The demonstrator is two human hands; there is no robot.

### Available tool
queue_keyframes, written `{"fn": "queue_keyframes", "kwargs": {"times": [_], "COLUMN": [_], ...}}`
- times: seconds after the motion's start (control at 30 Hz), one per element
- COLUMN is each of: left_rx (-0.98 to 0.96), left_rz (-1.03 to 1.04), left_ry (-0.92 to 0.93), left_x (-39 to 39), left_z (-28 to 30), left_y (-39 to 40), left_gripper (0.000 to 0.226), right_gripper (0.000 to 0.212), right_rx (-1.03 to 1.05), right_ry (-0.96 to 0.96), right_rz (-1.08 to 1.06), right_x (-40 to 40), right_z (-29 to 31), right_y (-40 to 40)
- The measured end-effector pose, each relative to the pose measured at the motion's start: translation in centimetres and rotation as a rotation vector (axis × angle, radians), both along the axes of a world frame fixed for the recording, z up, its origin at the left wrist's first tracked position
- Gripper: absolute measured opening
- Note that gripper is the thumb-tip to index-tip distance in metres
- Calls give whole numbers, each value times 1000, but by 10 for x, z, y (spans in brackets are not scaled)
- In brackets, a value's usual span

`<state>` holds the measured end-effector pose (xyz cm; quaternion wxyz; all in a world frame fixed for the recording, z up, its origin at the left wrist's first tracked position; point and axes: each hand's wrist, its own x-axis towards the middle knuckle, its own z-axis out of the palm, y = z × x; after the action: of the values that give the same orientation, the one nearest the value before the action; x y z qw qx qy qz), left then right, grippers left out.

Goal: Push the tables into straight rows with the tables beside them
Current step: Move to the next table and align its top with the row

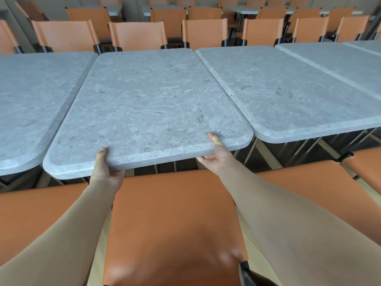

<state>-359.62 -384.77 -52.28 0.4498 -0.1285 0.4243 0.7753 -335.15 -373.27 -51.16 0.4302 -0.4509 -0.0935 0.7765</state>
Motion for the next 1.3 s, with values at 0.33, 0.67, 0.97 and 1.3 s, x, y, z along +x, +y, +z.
{"fn": "queue_keyframes", "kwargs": {"times": [0.33,0.67,0.97,1.3], "left_rx": [-17,-503,-71,-28], "left_rz": [16,-884,-1249,-1330], "left_ry": [-35,297,1381,2260], "left_x": [7,82,157,183], "left_z": [9,36,102,46], "left_y": [-5,-17,113,169], "left_gripper": [35,61,36,43], "right_gripper": [31,36,9,48], "right_rx": [-32,-68,34,-16], "right_ry": [27,37,30,-350], "right_rz": [-12,-53,23,-380], "right_x": [1,-2,-2,22], "right_z": [3,11,-10,-9], "right_y": [-2,-4,1,7]}}
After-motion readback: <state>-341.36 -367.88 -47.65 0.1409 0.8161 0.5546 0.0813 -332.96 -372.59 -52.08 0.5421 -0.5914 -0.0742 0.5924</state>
